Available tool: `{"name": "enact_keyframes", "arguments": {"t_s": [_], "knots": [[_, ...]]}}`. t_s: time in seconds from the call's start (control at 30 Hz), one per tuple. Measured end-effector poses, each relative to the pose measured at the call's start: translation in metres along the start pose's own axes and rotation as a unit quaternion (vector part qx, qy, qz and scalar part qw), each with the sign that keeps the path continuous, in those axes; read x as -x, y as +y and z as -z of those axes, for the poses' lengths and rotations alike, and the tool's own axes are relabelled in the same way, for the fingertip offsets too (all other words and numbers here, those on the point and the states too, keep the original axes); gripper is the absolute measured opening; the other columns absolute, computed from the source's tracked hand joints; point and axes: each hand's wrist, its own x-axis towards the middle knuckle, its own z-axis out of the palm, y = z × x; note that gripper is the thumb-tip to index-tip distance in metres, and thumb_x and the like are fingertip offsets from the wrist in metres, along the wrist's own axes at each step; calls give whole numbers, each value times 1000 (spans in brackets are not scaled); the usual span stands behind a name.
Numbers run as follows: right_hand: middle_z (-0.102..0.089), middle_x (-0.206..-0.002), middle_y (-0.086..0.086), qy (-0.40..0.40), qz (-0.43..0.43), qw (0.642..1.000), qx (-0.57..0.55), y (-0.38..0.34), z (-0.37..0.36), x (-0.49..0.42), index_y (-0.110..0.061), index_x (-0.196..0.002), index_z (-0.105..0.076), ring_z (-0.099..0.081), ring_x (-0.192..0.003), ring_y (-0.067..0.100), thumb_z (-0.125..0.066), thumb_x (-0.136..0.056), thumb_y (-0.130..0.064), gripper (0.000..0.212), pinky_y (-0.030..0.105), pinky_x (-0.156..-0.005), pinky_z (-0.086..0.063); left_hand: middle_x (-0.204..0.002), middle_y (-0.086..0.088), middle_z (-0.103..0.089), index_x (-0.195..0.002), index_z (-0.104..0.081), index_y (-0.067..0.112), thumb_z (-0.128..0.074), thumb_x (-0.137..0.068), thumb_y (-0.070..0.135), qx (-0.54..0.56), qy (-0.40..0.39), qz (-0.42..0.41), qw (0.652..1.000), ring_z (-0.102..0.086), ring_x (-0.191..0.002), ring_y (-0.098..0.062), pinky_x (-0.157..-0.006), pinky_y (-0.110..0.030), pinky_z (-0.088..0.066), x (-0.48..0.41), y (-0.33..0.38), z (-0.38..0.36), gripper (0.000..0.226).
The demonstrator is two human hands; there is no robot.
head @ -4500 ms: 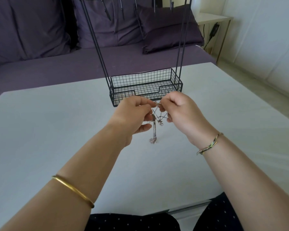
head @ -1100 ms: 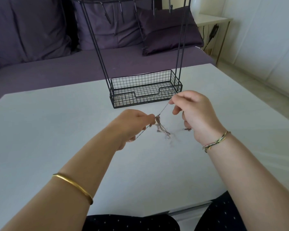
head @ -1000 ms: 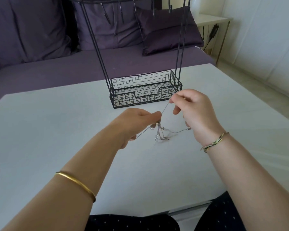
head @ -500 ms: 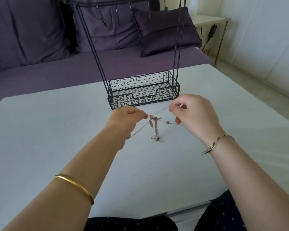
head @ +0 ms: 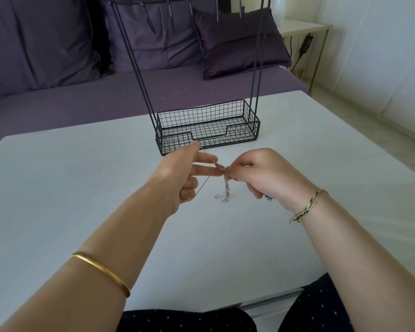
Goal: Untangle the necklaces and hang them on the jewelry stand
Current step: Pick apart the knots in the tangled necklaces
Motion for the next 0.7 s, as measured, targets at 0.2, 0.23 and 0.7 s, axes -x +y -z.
{"name": "enact_keyframes", "arguments": {"t_s": [0.2, 0.23, 0.7], "knots": [[-63, -54, 0, 39, 26, 999, -19, 1, -2, -4, -14, -71, -62, -35, -31, 5, -48, -93, -17, 26, 18, -36, -29, -87, -4, -75, -88, -73, 10, -37, -99, 38, 0, 16, -6, 1000, -42, -49, -10, -33, -15, -26, -2, -2, 2, 47], [-63, -56, 1, 47, 21, 998, -39, 1, -3, -4, -14, -70, -58, -35, -31, 5, -46, -94, -16, 27, 17, -35, -29, -88, -5, -75, -88, -72, 10, -36, -99, 38, -3, 18, -5, 1000, -46, -51, -11, -33, -15, -27, -2, -2, 3, 47], [-66, -81, 12, -49, -10, 994, -98, -2, -14, -3, -12, -101, -59, -55, -44, 23, -47, -88, 0, 22, 23, -38, -36, -82, -6, -75, -86, -66, 12, -33, -98, 46, -31, 8, -15, 999, -68, -75, -18, -48, -23, -34, 4, 2, 0, 49]]}}
